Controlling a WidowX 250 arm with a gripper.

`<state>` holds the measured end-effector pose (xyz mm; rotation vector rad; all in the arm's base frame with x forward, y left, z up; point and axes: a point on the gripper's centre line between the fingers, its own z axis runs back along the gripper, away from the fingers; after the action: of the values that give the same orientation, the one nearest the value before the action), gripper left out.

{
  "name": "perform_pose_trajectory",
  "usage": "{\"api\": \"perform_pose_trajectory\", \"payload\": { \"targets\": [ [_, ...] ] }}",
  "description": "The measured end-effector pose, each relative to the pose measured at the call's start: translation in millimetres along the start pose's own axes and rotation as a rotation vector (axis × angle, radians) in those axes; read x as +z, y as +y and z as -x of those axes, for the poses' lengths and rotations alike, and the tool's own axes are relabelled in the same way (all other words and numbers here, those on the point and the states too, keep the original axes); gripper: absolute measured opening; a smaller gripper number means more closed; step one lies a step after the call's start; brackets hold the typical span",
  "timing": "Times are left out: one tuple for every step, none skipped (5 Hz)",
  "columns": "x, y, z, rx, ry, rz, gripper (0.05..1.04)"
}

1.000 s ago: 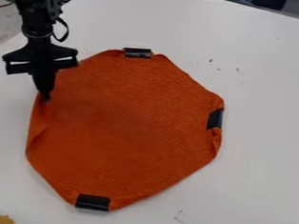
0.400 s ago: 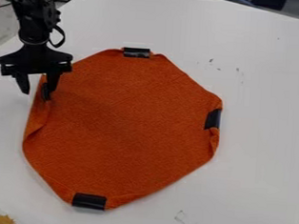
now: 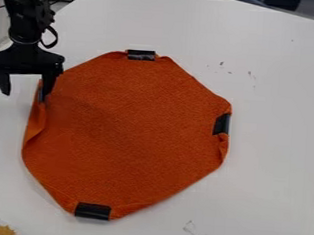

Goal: Unfold the cloth from right to left

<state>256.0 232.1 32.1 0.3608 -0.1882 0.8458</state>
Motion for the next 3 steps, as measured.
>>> {"api": "perform_pose_trajectory", "payload": {
  "targets": [
    [1, 13, -6, -0.013, -0.016, -0.06, 1.002],
    [-1, 23, -11, -0.007, -0.044, -0.09, 1.001],
    [2, 29, -11, 0.014, -0.055, -0.058, 1.001]
  ]
}}
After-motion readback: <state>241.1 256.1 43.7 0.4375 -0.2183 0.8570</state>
